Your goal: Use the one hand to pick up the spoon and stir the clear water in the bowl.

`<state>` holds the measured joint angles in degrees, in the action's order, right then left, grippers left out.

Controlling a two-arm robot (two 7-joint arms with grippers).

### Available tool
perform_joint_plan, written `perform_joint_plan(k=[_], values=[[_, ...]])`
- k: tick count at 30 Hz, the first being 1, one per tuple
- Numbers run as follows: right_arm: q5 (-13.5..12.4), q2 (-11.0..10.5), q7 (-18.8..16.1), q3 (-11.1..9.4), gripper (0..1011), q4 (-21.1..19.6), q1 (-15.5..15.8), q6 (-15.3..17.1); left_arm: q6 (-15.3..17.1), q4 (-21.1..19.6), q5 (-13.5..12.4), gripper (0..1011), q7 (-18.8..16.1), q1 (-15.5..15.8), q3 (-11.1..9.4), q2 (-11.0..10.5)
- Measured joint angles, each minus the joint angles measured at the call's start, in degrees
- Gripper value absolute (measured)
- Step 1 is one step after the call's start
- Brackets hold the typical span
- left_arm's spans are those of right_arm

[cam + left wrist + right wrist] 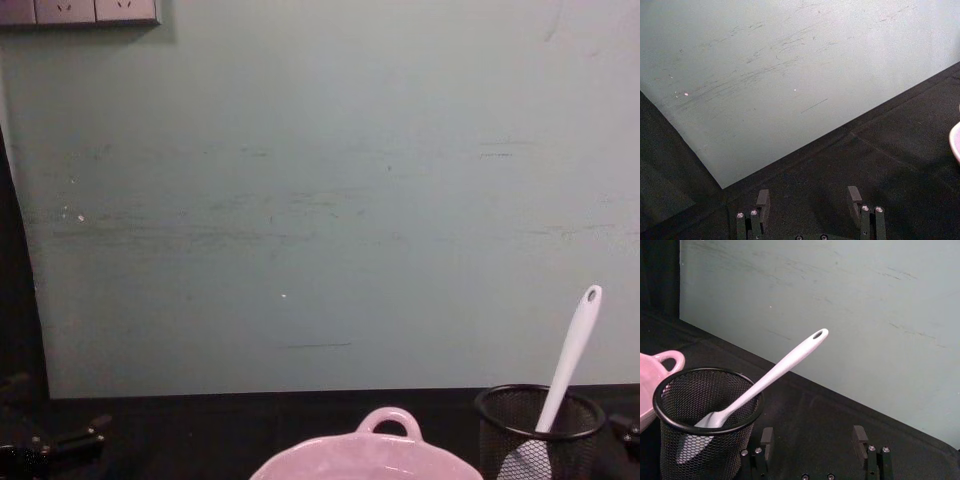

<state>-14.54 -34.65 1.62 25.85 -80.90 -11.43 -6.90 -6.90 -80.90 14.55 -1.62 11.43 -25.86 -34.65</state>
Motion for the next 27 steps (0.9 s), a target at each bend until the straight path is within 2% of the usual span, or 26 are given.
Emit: perform_joint_plan(k=[27], values=[[0.0, 0.0, 0.0, 0.0, 1004, 0.0, 0.0, 0.0, 0.0, 0.0, 0.0, 1011, 0.0, 0.0, 0.0, 0.0]])
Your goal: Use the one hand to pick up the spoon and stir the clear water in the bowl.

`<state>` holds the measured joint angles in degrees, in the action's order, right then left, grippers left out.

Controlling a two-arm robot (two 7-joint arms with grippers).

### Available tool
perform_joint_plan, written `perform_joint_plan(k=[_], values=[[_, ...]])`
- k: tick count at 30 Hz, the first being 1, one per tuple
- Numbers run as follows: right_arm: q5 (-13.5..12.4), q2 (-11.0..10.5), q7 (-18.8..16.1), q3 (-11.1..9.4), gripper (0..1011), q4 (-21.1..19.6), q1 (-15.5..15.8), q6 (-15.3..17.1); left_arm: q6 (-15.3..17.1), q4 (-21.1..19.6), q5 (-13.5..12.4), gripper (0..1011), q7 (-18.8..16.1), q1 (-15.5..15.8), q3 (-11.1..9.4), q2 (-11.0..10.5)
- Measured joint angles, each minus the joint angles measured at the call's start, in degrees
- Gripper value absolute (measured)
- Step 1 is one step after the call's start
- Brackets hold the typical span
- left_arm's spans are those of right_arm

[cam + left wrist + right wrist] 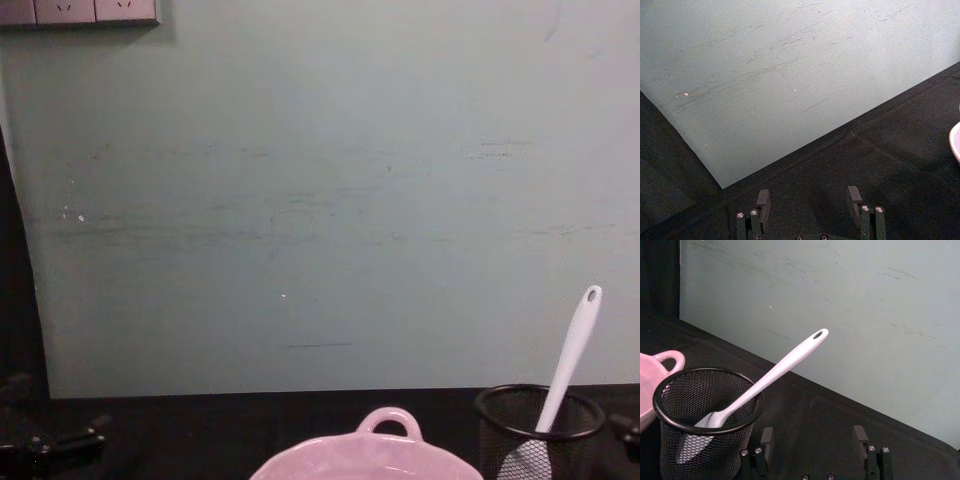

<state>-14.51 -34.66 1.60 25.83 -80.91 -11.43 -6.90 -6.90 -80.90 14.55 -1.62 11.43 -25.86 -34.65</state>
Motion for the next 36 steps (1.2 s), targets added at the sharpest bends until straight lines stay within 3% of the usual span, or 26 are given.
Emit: perform_joint_plan(k=[6, 9, 12, 13, 16, 17, 19, 20, 21, 22, 23, 24, 26, 32, 36], values=[[0.0, -1.7, -0.5, -2.0, 1004, -2.4, 1.6, 0.3, 0.0, 0.0, 0.0, 1011, 0.0, 0.0, 0.0, 0.0], [-2.1, -3.2, -1.5, -4.3, 1004, -5.1, 3.4, 0.6, 0.0, 0.0, 0.0, 1011, 0.0, 0.0, 0.0, 0.0], [-7.1, -4.1, -3.9, -7.3, 1004, -7.7, 5.4, 1.4, 0.0, 0.0, 0.0, 1011, 0.0, 0.0, 0.0, 0.0], [-11.1, -4.3, -6.1, -9.3, 1004, -8.9, 6.4, 2.3, 0.0, 0.0, 0.0, 1011, 0.0, 0.0, 0.0, 0.0], [-17.9, -4.3, -9.7, -11.9, 1004, -10.4, 7.6, 4.5, 0.0, 0.0, 0.0, 1011, 0.0, 0.0, 0.0, 0.0], [-22.0, -4.0, -11.8, -13.5, 1004, -11.0, 8.1, 6.3, 0.0, 0.0, 0.0, 1011, 0.0, 0.0, 0.0, 0.0], [-26.3, -3.5, -13.8, -15.1, 1004, -11.6, 8.4, 8.5, 0.0, 0.0, 0.0, 1011, 0.0, 0.0, 0.0, 0.0], [-30.4, -2.8, -15.5, -16.5, 1004, -11.8, 8.5, 11.1, 0.0, 0.0, 0.0, 1011, 0.0, 0.0, 0.0, 0.0], [-32.3, -2.4, -16.2, -17.1, 1004, -11.8, 8.4, 12.5, 0.0, 0.0, 0.0, 1011, 0.0, 0.0, 0.0, 0.0], [-36.0, -1.6, -17.7, -18.0, 1004, -11.6, 8.0, 15.3, 0.0, 0.0, 0.0, 1011, 0.0, 0.0, 0.0, 0.0], [-36.0, -1.6, -17.7, -18.0, 1004, -11.6, 8.0, 15.3, 0.0, 0.0, 0.0, 1011, 0.0, 0.0, 0.0, 0.0], [-39.7, -0.9, -18.8, -18.4, 1004, -11.0, 7.3, 17.9, 0.0, 0.0, 0.0, 1011, 0.0, 0.0, 0.0, 0.0], [-43.8, 0.0, -19.7, -18.6, 1004, -9.8, 5.9, 21.3, 0.0, 0.0, 0.0, 1011, 0.0, 0.0, 0.0, 0.0], [-50.3, 2.0, -20.3, -17.7, 1004, -6.1, 1.8, 27.0, 0.0, 0.0, 0.0, 1011, 0.0, 0.0, 0.0, 0.0], [-51.7, 3.1, -20.3, -16.2, 1004, -2.7, -1.2, 28.6, 0.0, 0.0, 0.0, 1011, 0.0, 0.0, 0.0, 0.0]])
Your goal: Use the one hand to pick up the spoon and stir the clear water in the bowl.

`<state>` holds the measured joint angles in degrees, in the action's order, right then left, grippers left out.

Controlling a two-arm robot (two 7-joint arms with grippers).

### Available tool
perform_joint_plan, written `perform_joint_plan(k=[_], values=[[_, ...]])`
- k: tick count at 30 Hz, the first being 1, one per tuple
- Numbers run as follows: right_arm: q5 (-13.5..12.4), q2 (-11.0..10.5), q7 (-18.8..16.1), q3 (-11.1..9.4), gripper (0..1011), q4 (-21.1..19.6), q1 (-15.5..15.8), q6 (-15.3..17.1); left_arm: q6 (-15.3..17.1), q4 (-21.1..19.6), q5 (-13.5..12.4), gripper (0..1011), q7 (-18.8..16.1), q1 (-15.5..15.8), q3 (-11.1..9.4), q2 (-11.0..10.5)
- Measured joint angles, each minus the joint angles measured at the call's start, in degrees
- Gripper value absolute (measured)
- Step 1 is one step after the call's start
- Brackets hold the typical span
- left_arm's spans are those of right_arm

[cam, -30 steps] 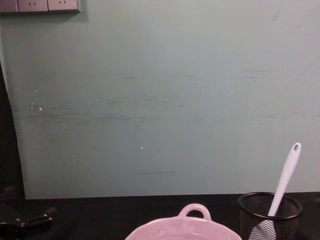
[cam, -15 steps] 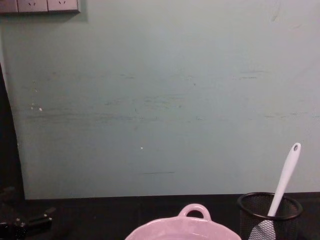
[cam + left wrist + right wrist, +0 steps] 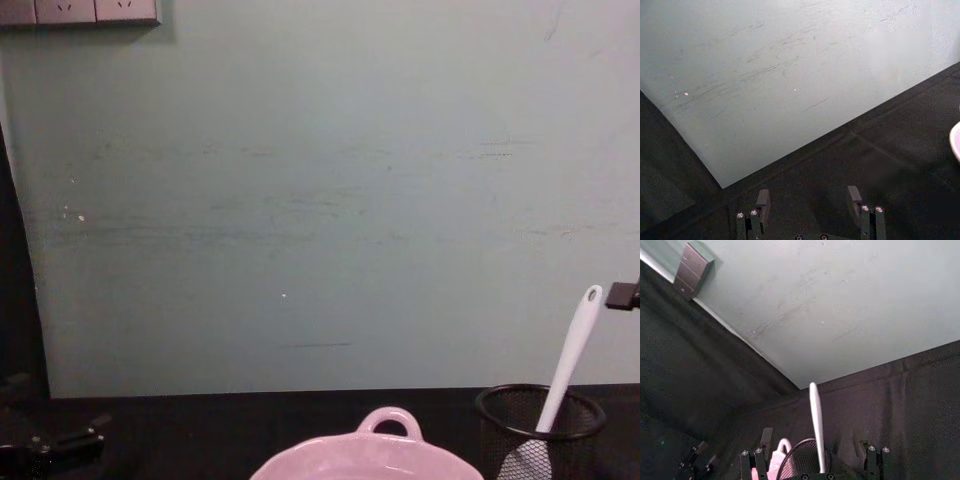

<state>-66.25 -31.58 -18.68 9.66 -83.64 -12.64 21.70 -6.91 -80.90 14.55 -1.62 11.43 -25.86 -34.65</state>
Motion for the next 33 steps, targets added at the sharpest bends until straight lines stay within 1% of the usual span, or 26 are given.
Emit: perform_joint_plan(k=[4, 5, 6, 7, 9, 10, 13, 14, 19, 28, 29, 33], values=[[0.1, 0.8, -0.4, 2.0, 1004, 3.3, -3.0, 0.1, 0.0, 0.0, 0.0, 1011, 0.0, 0.0, 0.0, 0.0], [0.6, 1.0, -0.8, 3.0, 1004, 4.6, -4.3, 0.0, 0.0, 0.0, 0.0, 1011, 0.0, 0.0, 0.0, 0.0], [0.6, 1.0, -0.8, 3.0, 1004, 4.6, -4.3, 0.0, 0.0, 0.0, 0.0, 1011, 0.0, 0.0, 0.0, 0.0], [1.3, 1.1, -1.2, 4.0, 1004, 5.8, -5.4, -0.3, 0.0, 0.0, 0.0, 1011, 0.0, 0.0, 0.0, 0.0], [2.0, 1.2, -1.6, 4.9, 1004, 6.9, -6.6, -0.7, 0.0, 0.0, 0.0, 1011, 0.0, 0.0, 0.0, 0.0], [2.7, 1.3, -2.2, 5.8, 1004, 7.8, -7.7, -1.1, 0.0, 0.0, 0.0, 1011, 0.0, 0.0, 0.0, 0.0], [3.6, 1.4, -2.9, 7.0, 1004, 9.1, -9.0, -1.8, 0.0, 0.0, 0.0, 1011, 0.0, 0.0, 0.0, 0.0], [4.2, 1.4, -3.2, 7.8, 1004, 9.7, -9.7, -2.4, 0.0, 0.0, 0.0, 1011, 0.0, 0.0, 0.0, 0.0], [5.2, 1.6, -3.8, 9.4, 1004, 11.5, -11.4, -3.9, 0.0, 0.0, 0.0, 1011, 0.0, 0.0, 0.0, 0.0], [5.2, 1.6, -3.8, 9.2, 1004, 11.3, -11.3, -3.8, 0.0, 0.0, 0.0, 1011, 0.0, 0.0, 0.0, 0.0], [5.2, 1.6, -3.8, 9.2, 997, 11.3, -11.2, -3.8, 0.0, 0.0, 0.0, 1011, 0.0, 0.0, 0.0, 0.0], [5.2, 1.6, -3.8, 9.1, 909, 11.2, -11.2, -3.7, 0.0, 0.0, 0.0, 1011, 0.0, 0.0, 0.0, 0.0]])
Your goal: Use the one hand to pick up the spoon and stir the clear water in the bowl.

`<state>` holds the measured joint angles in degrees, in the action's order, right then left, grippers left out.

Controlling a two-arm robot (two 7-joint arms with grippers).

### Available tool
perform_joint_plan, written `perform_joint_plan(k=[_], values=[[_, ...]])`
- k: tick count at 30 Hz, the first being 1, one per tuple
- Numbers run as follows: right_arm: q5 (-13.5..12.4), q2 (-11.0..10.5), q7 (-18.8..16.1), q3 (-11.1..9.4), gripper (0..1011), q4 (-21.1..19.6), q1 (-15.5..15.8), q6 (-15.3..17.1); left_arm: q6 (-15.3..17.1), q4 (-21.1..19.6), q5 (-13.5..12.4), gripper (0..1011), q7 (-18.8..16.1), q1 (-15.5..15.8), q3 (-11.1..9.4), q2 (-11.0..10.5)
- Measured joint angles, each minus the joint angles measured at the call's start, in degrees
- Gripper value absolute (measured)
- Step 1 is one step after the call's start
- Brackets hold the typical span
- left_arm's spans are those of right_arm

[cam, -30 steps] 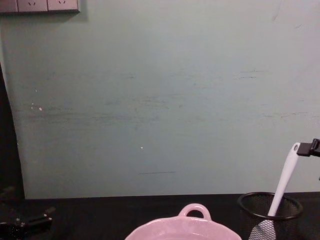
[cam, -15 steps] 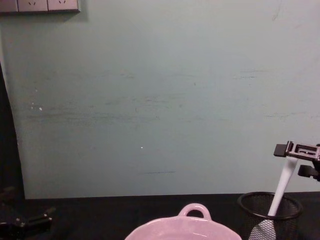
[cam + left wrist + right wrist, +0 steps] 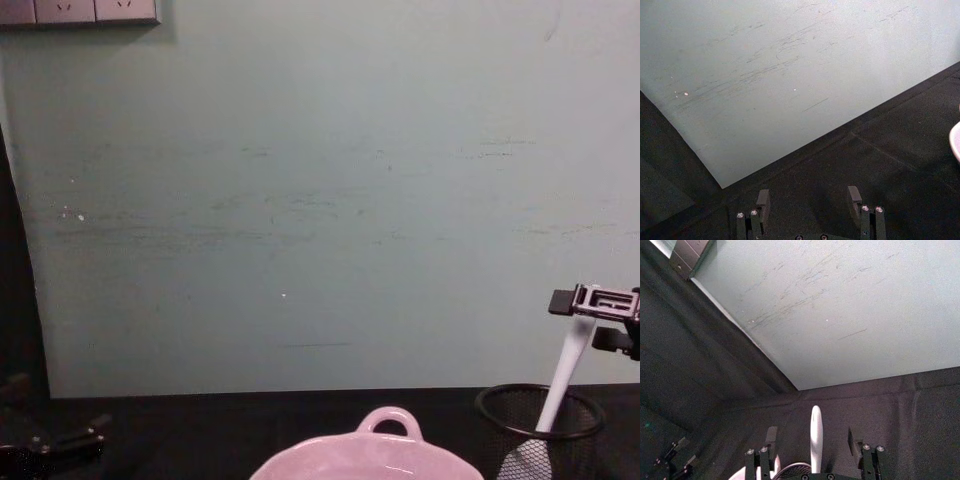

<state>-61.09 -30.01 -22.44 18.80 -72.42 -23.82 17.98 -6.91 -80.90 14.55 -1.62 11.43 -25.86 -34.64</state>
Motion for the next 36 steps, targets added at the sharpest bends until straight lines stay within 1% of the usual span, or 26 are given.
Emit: perform_joint_plan(k=[1, 3, 4, 7, 9, 10, 11, 12, 13, 15, 16, 17, 19, 22, 23, 25, 27, 34, 36], values=[[0.0, 0.0, 0.0, 0.0, 876, 0.0, 0.0, 0.0, 0.0, 0.0, 0.0, 1011, 0.0, 0.0, 0.0, 0.0], [0.0, 0.0, 0.0, 0.0, 864, -0.1, 0.0, 0.0, 0.0, 0.0, 0.0, 1011, 0.0, 0.0, 0.0, 0.0], [0.0, 0.0, 0.0, 0.0, 814, -0.1, 0.0, 0.1, 0.0, 0.0, 0.0, 1011, 0.0, 0.0, 0.0, 0.0], [0.0, 0.0, 0.0, -0.1, 735, -0.1, 0.1, 0.1, 0.0, 0.0, 0.0, 1011, 0.0, 0.0, 0.0, 0.0], [0.0, 0.0, 0.0, -0.1, 657, -0.1, 0.1, 0.1, 0.0, 0.0, 0.0, 1011, 0.0, 0.0, 0.0, 0.0], [0.0, 0.0, 0.0, -0.1, 634, -0.1, 0.1, 0.1, 0.0, 0.0, 0.0, 1011, 0.0, 0.0, 0.0, 0.0], [0.0, 0.0, 0.0, -0.1, 577, -0.1, 0.1, 0.1, 0.0, 0.0, 0.0, 1011, 0.0, 0.0, 0.0, 0.0], [0.0, 0.0, 0.0, -0.1, 557, -0.1, 0.1, 0.1, 0.0, 0.0, 0.0, 1011, 0.0, 0.0, 0.0, 0.0], [-0.1, 0.0, 0.0, -0.1, 514, -0.1, 0.1, 0.1, 0.0, 0.0, 0.0, 1011, 0.0, 0.0, 0.0, 0.0], [-0.1, 0.0, 0.0, -0.1, 494, -0.1, 0.1, 0.1, 0.0, 0.0, 0.0, 1011, 0.0, 0.0, 0.0, 0.0], [-0.1, 0.0, 0.0, -0.1, 433, -0.1, 0.1, 0.1, 0.0, 0.0, 0.0, 1011, 0.0, 0.0, 0.0, 0.0], [-0.1, 0.0, 0.1, -0.1, 421, -0.2, 0.1, 0.1, 0.0, 0.0, 0.0, 1011, 0.0, 0.0, 0.0, 0.0], [-0.1, 0.0, 0.1, -0.1, 333, -0.2, 0.1, 0.2, 0.0, 0.0, 0.0, 1011, 0.0, 0.0, 0.0, 0.0], [-0.1, 0.0, 0.1, -0.1, 274, -0.2, 0.1, 0.2, 0.0, 0.0, 0.0, 1011, 0.0, 0.0, 0.0, 0.0], [-0.1, 0.0, 0.1, -0.2, 208, -0.2, 0.2, 0.2, 0.0, 0.0, 0.0, 1011, 0.0, 0.0, 0.0, 0.0], [-0.1, 0.0, 0.1, -0.2, 152, -0.2, 0.2, 0.2, 0.0, 0.0, 0.0, 1011, 0.0, 0.0, 0.0, 0.0], [-0.1, 0.0, 0.1, -0.2, 118, -0.2, 0.2, 0.2, 0.0, 0.0, 0.0, 1011, 0.0, 0.0, 0.0, 0.0], [-0.1, 0.0, 0.1, -0.2, 114, -0.2, 0.2, 0.2, 0.0, 0.0, 0.0, 1011, 0.0, 0.0, 0.0, 0.0], [0.9, -1.4, -0.2, 0.3, 114, -2.1, 0.8, -1.4, 0.0, 0.0, 0.0, 1011, 0.0, 0.0, 0.0, 0.0]])
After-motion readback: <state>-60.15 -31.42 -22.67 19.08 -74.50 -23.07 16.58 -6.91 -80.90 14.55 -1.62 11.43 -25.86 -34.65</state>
